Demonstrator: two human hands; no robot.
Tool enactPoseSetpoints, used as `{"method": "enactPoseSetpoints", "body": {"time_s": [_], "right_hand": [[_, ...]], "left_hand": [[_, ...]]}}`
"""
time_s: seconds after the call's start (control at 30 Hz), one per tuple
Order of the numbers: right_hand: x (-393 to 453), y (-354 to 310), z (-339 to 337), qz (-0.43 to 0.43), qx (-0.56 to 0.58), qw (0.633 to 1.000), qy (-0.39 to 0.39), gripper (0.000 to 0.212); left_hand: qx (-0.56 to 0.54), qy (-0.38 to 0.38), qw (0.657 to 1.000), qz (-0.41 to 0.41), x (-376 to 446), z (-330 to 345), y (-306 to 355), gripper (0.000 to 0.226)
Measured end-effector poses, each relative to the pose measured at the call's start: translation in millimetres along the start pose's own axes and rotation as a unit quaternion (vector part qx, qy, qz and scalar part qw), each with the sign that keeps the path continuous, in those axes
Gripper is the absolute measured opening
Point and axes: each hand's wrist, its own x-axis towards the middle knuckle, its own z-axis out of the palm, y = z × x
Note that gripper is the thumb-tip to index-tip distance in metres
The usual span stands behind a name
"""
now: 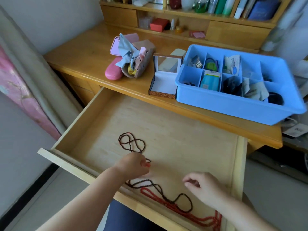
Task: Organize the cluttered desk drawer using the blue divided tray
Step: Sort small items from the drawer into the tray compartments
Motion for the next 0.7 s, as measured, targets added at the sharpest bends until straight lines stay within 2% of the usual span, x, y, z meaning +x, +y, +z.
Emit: {"method": "enactPoseSetpoints", "body": {"time_s": [0.1, 0.17, 0.23, 0.3, 0.37, 0.4, 0.43, 0.47, 0.5, 0.53, 0.57, 0.63, 0.67, 0.7], "right_hand": [[9.6, -25.4, -12.3, -0.007, 0.176, 0.984, 0.034, 0.02], [17.0, -40.8, -20.0, -0.026, 0.273, 0.961, 0.029, 0.03], [21.2, -53.0, -27.9, -0.038, 0.354, 0.935, 0.005, 0.027], [22.3, -60.5, -34.7, -0.036, 0.404, 0.914, -0.02, 0.025], [24.8, -62.3, -39.4, -0.034, 0.385, 0.922, -0.019, 0.036], [26.9, -63.5, -41.6, -0.032, 0.354, 0.935, -0.008, 0.035], [29.2, -66.0, -44.6, -0.028, 0.331, 0.943, 0.008, 0.028], [31.4, -67.9, -47.9, -0.02, 0.331, 0.943, 0.025, 0.019], [34.5, -68.3, -51.6, -0.006, 0.366, 0.93, 0.037, 0.013], [36.8, -68.7, -56.1, 0.013, 0.433, 0.9, 0.043, 0.014], [38.8, -69.9, -61.0, 0.031, 0.521, 0.852, 0.038, 0.016], [42.2, -72.1, -70.4, 0.052, 0.676, 0.735, 0.013, 0.02], [43.2, -72.3, -74.1, 0.06, 0.71, 0.702, 0.003, 0.022], [44.0, -72.6, -76.3, 0.066, 0.721, 0.689, -0.004, 0.024]], "left_hand": [[-0.13, -0.004, 0.989, 0.077, -8.5, -16.0, 22.5, 0.019], [-0.245, -0.031, 0.96, 0.131, -12.4, -19.1, 36.7, 0.016], [-0.404, -0.063, 0.899, 0.158, -13.7, -16.8, 47.0, 0.017], [-0.53, -0.062, 0.832, 0.151, -13.2, -11.7, 55.8, 0.018], [-0.649, -0.061, 0.746, 0.134, -10.0, -6.8, 64.0, 0.019], [-0.698, -0.063, 0.702, 0.13, -7.8, -5.4, 67.4, 0.021], [-0.725, -0.049, 0.676, 0.123, -5.2, -3.6, 68.7, 0.023], [-0.734, -0.019, 0.67, 0.109, -3.1, -2.7, 70.0, 0.021], [-0.726, 0.018, 0.681, 0.09, -0.4, -0.9, 70.1, 0.015], [-0.718, 0.043, 0.691, 0.068, 0.9, 0.9, 70.8, 0.012], [-0.702, 0.048, 0.709, 0.051, 1.0, 3.6, 71.5, 0.021], [-0.655, -0.002, 0.752, 0.069, -3.6, 11.1, 75.5, 0.027], [-0.631, -0.031, 0.77, 0.092, -7.8, 14.5, 78.5, 0.022], [-0.613, -0.052, 0.78, 0.113, -12.2, 17.0, 80.9, 0.019]]}}
